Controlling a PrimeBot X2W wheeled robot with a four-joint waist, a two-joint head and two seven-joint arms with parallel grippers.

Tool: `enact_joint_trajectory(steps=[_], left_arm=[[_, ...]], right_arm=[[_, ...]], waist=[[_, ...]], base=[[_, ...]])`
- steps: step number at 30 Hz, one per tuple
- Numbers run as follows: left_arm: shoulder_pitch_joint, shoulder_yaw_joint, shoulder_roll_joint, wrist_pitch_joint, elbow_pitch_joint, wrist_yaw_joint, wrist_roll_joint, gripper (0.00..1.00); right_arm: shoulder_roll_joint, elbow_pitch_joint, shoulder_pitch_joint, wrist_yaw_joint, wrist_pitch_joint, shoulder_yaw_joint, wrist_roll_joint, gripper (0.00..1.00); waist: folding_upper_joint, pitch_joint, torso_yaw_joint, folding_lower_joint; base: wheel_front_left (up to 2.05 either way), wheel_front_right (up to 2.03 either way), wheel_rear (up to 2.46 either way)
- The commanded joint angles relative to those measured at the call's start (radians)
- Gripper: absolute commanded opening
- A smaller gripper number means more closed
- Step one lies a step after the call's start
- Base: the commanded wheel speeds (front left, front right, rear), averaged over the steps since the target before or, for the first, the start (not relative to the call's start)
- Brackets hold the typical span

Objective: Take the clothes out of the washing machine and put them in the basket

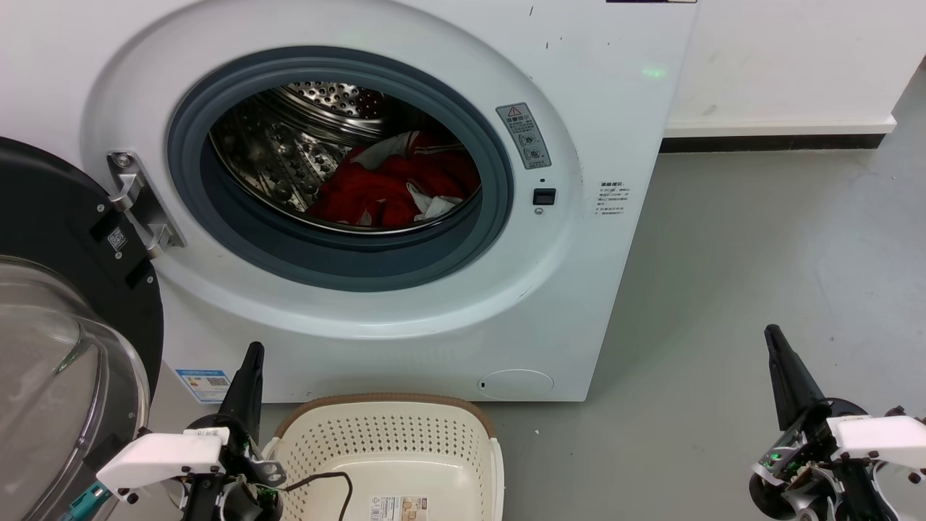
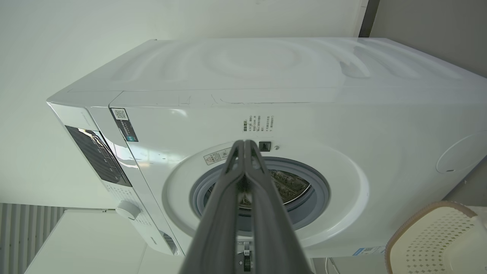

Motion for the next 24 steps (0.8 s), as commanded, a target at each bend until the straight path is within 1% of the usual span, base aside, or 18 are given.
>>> enact_joint_trajectory(steps=[1,24], left_arm=[[-0.006,0.002,0.002,0.002,0.0,-0.005,0.0,0.0],[-0.006,0.002,0.002,0.002,0.0,-0.005,0.0,0.0]], right_arm=[[0.003,0.001,-0.013,0.0,0.002,-0.001,-0.006,0.0],[0.003,0.001,-0.013,0.0,0.001,0.0,-0.005,0.0]], waist=[[-0.0001,0.0,0.0,0.0],[-0.0001,0.0,0.0,0.0]], base=[[0.0,0.0,0.0],[0.0,0.0,0.0]])
